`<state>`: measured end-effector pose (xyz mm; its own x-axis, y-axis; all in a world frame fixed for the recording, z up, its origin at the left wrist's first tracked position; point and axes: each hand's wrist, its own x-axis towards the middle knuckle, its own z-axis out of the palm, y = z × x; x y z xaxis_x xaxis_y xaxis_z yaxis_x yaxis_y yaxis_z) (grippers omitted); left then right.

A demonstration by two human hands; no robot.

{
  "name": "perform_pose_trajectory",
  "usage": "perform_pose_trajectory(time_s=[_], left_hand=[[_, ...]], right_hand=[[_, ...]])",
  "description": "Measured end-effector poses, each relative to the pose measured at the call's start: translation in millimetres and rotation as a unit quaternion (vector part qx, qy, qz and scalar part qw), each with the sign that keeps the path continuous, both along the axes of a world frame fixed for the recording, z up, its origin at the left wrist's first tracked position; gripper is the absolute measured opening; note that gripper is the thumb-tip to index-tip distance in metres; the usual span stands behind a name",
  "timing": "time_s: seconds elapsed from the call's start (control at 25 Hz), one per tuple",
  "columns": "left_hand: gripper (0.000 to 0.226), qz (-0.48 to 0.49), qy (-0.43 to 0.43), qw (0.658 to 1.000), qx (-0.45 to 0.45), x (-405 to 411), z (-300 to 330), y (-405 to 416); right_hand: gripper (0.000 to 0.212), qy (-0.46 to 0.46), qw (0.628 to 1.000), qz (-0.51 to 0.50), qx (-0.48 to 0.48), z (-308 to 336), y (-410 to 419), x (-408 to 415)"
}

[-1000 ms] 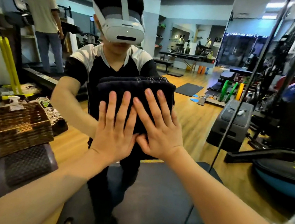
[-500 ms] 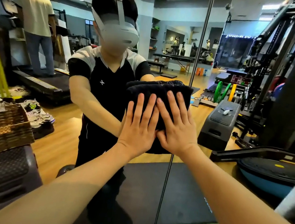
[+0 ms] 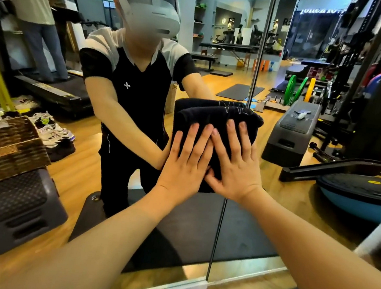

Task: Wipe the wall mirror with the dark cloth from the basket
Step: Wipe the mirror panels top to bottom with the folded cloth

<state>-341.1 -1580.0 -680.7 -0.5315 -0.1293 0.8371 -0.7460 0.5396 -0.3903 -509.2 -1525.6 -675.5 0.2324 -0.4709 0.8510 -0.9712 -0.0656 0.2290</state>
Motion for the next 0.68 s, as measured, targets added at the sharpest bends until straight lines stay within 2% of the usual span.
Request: perform_pose_trajectory(time_s=[0.2, 0.36, 0.52, 0.68], left_hand=[[0.077, 0.025, -0.014, 0.999, 0.021, 1.2, -52.0, 12.6], [0.065, 0.031, -0.025, 0.999, 0.004, 19.6, -43.9, 10.2], [0.058, 0.044, -0.078, 0.996, -0.019, 52.2, -37.2, 9.7], [0.053, 0.029, -0.052, 0.998, 0.002, 89.0, -37.0, 7.4]], right_hand=[[0.091, -0.005, 0.999, 0.009, 0.037, -52.6, 5.8, -2.3], [0.097, -0.024, 0.998, 0.02, 0.048, -50.8, 1.4, 16.1], [0.1, -0.063, 0.997, 0.007, 0.046, -55.9, -5.0, 49.1], [0.099, -0.084, 0.995, 0.009, 0.052, -58.0, -12.3, 89.4]])
